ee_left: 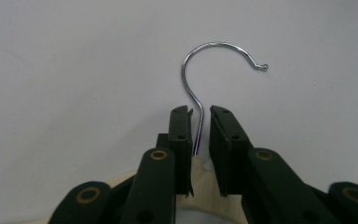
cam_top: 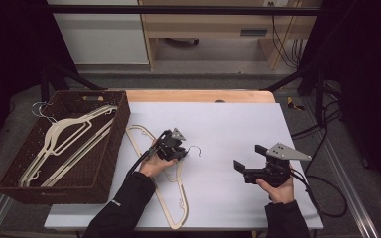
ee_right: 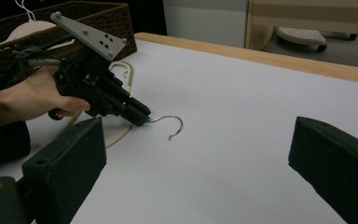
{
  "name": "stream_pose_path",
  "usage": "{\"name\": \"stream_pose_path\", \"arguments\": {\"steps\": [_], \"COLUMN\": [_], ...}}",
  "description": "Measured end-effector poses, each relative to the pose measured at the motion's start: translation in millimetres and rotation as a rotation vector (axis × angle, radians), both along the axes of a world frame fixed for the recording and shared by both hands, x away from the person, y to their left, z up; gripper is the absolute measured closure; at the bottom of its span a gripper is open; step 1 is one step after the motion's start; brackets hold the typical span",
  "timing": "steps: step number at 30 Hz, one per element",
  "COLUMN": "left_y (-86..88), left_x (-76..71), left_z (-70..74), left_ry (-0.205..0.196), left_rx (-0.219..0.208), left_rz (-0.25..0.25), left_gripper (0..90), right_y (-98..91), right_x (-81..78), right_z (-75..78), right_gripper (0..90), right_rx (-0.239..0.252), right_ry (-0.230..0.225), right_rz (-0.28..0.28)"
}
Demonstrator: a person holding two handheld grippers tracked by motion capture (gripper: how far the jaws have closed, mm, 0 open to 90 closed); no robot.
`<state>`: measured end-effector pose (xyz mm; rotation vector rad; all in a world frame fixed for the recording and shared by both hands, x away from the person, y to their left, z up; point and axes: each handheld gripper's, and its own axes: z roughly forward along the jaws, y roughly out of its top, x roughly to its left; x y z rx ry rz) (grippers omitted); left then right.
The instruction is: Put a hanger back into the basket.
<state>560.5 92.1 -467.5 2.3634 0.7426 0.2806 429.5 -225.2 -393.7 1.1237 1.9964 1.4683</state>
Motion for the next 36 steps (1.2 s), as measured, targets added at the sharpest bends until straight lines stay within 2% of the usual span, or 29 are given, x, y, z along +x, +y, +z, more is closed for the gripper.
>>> {"name": "stream_pose_path", "arguments": {"steps": [9, 14, 15, 19, 23, 28, 30, 33, 36], "left_y": [-1.7, -3.3, -3.3, -0.6, 1.1, 4.6, 6.1, 9.5, 14.4], "left_x": [1.2, 0.4, 0.2, 0.3, -4.0, -11.9, -15.7, -21.3, -25.6], "left_z": [1.7, 2.4, 2.4, 3.8, 11.0, 24.7, 29.6, 37.0, 43.9], "left_ry": [0.020, 0.008, 0.004, 0.028, 0.003, -0.048, -0.064, -0.084, -0.098], "left_rx": [0.014, 0.030, 0.030, 0.011, 0.008, 0.004, -0.020, -0.031, -0.073], "left_rz": [0.003, -0.003, -0.002, -0.014, -0.019, -0.025, -0.018, -0.017, -0.008], "left_gripper": [85.6, 88.1, 88.2, 88.4, 88.5, 88.4, 88.5, 88.5, 90.0], "right_y": [0.3, 2.4, 2.6, 3.7, 6.1, 13.1, 18.2, 28.0, 41.6], "right_x": [1.0, 1.8, 1.8, 2.0, 2.3, 3.0, 3.5, 4.4, 6.3], "right_z": [-1.1, -2.2, -2.4, -2.9, -3.7, -5.2, -6.0, -6.6, -7.9], "right_gripper": [4.4, 4.6, 4.6, 5.0, 5.6, 6.5, 6.7, 6.9, 7.6], "right_rx": [-0.007, -0.002, -0.003, 0.004, 0.018, 0.022, 0.025, 0.019, 0.030], "right_ry": [0.004, 0.009, 0.010, 0.014, 0.022, 0.031, 0.036, 0.045, 0.051], "right_rz": [0.012, 0.013, 0.014, 0.020, 0.035, 0.063, 0.076, 0.106, 0.135]}}
